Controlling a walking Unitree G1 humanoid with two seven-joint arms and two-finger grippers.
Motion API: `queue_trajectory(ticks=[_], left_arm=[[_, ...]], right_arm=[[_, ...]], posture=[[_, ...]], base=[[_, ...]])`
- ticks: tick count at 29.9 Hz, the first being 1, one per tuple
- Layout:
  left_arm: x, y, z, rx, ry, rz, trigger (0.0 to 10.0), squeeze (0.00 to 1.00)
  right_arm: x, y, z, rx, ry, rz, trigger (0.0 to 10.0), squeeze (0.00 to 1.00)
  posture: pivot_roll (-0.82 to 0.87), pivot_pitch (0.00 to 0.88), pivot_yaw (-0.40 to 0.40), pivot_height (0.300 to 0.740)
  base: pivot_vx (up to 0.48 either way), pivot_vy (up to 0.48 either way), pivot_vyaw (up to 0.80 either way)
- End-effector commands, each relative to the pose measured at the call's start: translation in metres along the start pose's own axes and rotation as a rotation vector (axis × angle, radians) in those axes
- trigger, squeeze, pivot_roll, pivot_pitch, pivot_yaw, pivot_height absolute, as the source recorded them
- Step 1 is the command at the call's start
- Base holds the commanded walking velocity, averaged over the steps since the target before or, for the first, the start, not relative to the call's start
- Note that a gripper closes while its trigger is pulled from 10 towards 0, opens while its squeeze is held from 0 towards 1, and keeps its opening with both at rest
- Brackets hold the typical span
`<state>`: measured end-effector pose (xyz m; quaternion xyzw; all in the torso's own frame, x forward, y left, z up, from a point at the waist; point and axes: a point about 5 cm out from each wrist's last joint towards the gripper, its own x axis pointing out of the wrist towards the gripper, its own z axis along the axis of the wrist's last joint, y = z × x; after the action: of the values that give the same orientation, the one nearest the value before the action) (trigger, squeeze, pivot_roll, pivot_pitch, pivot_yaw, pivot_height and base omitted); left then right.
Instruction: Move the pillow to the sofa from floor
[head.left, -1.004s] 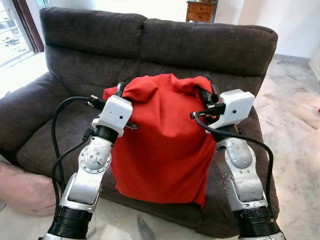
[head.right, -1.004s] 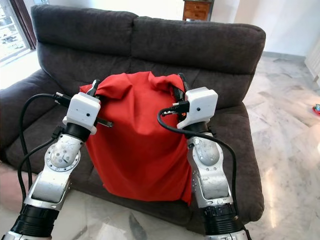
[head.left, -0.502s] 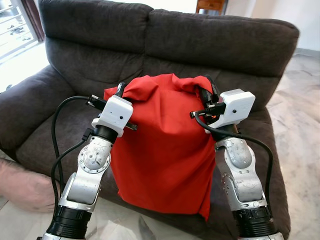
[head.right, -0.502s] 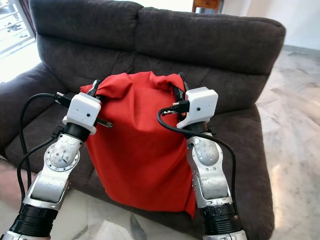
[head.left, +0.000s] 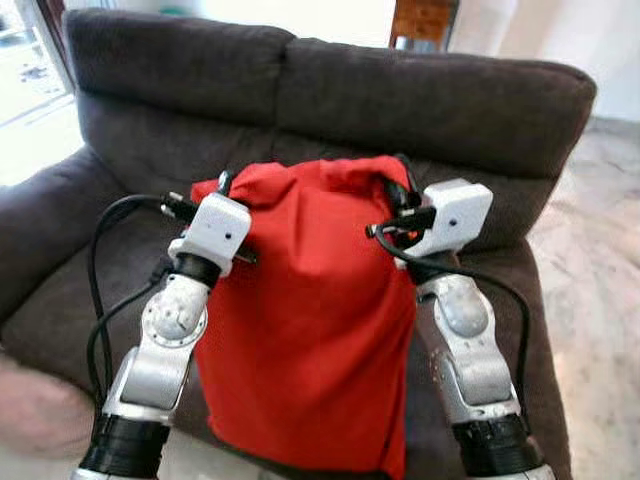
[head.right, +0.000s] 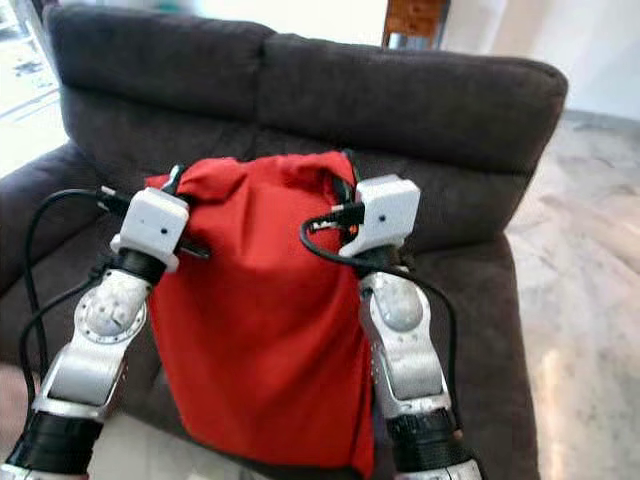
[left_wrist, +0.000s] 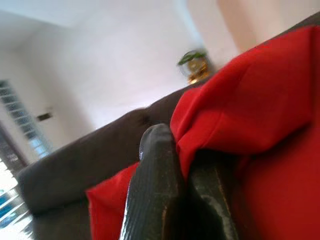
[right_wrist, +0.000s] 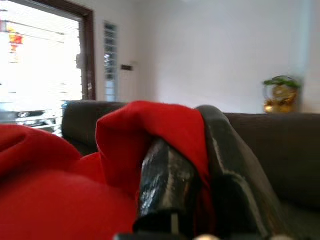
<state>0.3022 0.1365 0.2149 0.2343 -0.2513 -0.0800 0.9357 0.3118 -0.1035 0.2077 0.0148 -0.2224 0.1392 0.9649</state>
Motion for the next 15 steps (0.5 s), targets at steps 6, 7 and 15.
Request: queue_trajectory(ticks=[6,7,15], left_arm=[[0.007,-0.012,0.001,-0.060,0.028,-0.074,10.0,0.00],[0.008,-0.010,-0.002,-0.075,0.045,-0.064,10.0,0.00],[0.011,0.005,-0.022,-0.100,0.181,-0.001,10.0,0.00]], right_arm=[[0.006,-0.001,0.014,-0.007,-0.064,-0.012,10.0,0.00],[0.006,-0.002,0.013,-0.009,-0.058,-0.020,10.0,0.00],[0.011,-0.008,0.003,-0.012,-0.002,-0.063,10.0,0.00]], posture=[[0.09,0.000,-0.026,0.740],[0.09,0.000,-0.026,0.740],[0.09,0.000,-0.031,0.740]], base=[[0.096,0.000,0.00],[0.000,0.000,0.00],[0.000,0.000,0.00]])
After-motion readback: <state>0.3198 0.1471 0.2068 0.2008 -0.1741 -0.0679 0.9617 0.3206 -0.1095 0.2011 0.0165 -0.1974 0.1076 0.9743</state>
